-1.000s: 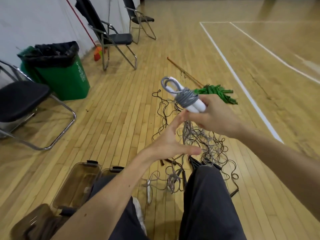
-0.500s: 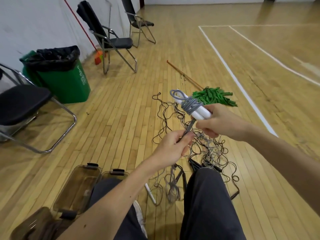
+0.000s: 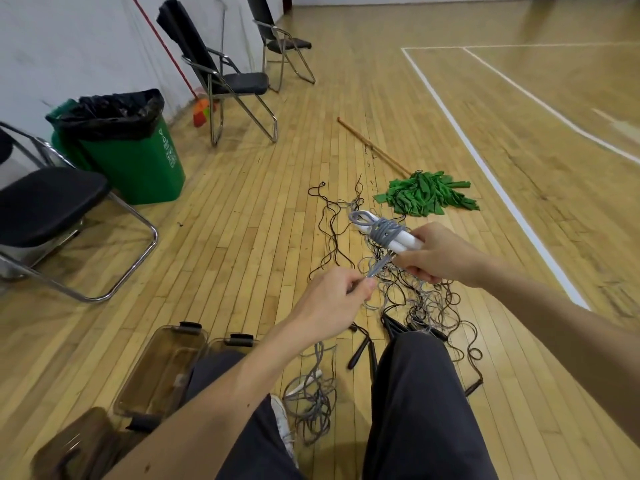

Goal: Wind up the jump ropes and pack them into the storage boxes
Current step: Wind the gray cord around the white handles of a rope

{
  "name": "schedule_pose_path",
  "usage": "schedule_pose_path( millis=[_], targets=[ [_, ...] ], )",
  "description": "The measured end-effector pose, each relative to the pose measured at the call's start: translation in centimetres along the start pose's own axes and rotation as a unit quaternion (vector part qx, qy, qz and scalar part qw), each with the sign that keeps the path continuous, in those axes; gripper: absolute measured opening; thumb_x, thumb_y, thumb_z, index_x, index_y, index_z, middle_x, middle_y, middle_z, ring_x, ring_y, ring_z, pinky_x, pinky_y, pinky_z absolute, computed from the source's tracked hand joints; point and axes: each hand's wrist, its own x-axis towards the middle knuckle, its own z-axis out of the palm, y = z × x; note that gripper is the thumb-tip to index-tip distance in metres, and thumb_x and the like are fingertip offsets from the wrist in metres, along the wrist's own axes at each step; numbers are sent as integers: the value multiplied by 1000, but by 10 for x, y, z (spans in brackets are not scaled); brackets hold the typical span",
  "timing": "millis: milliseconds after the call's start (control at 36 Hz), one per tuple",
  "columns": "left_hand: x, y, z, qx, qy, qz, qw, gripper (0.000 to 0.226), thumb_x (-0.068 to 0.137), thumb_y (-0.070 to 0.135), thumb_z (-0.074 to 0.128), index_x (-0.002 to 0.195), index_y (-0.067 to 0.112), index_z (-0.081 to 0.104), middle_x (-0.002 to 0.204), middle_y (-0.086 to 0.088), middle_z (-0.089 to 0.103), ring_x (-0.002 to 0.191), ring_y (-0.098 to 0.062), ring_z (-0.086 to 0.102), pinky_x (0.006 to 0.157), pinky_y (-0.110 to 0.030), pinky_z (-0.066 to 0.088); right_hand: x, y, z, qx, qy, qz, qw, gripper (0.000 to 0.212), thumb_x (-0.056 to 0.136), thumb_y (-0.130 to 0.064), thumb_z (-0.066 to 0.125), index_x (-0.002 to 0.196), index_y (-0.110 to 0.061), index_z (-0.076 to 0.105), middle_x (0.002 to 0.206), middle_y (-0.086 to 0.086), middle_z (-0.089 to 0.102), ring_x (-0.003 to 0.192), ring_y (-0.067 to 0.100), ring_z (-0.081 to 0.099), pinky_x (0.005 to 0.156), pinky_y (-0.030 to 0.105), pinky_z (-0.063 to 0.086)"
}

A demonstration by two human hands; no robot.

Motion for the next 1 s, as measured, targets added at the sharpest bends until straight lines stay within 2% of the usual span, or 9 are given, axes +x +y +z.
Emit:
schedule_pose_path(
  millis=[139,278,417,500,556,694,778,889,1000],
  targets=[
    [-4,5,-2,0,-31,-36,999,33,102,36,52,93,8,66,59,1,51,42,-9,39,51,-28,36,9,9,4,-47,25,21,998,11,89,-10,72,89,-3,65,66,7,69,45,14,55,45,26,45],
    [-7,11,-5,79,-37,-39,995,21,103,32,54,110,16,67,70,-1,61,51,-12,49,53,-28,43,13,14,9,-88,26,42,995,11,89,-13,72,81,-7,67,62,3,71,40,9,55,40,20,42],
    [-8,15,-10,165,-18,-34,986,23,102,33,56,112,17,69,72,2,61,55,-11,52,52,-28,44,16,20,16,-123,21,49,991,11,90,-13,69,84,-3,68,68,10,73,43,14,56,40,22,42],
    [-8,18,-13,221,-6,-16,975,25,101,35,56,111,16,70,76,1,62,65,-16,58,64,-35,53,15,21,21,-127,-26,72,989,12,93,-13,68,89,-3,64,62,4,67,40,13,51,39,23,41],
    [-8,20,-15,248,3,2,969,25,101,35,56,111,17,70,78,2,61,70,-18,60,69,-38,55,14,19,23,-145,-66,89,983,12,93,-12,67,89,0,64,60,5,67,40,15,50,38,23,41],
    [-8,25,-22,265,13,50,963,25,101,38,55,108,19,71,71,6,53,61,-7,50,54,-25,36,7,14,23,-165,-176,138,960,12,92,-8,66,87,2,61,56,5,63,39,16,46,39,24,40],
    [-7,25,-26,262,8,73,962,28,100,42,55,104,21,73,68,7,55,64,-9,53,64,-29,48,2,11,24,-181,-233,147,944,15,90,-10,69,83,-1,60,62,8,62,43,17,45,41,25,38],
    [-5,26,-34,244,9,86,966,29,97,44,58,104,22,74,67,12,55,62,-1,49,71,-28,47,-7,9,28,-205,-299,126,923,17,87,-16,70,77,-6,62,64,8,59,47,19,46,44,25,39],
    [3,22,-46,203,1,61,977,24,90,42,68,98,21,77,78,8,67,74,-7,60,73,-30,52,-21,10,37,-154,-322,47,933,25,90,-20,72,71,-10,59,54,0,57,41,15,46,43,23,40]
  ],
)
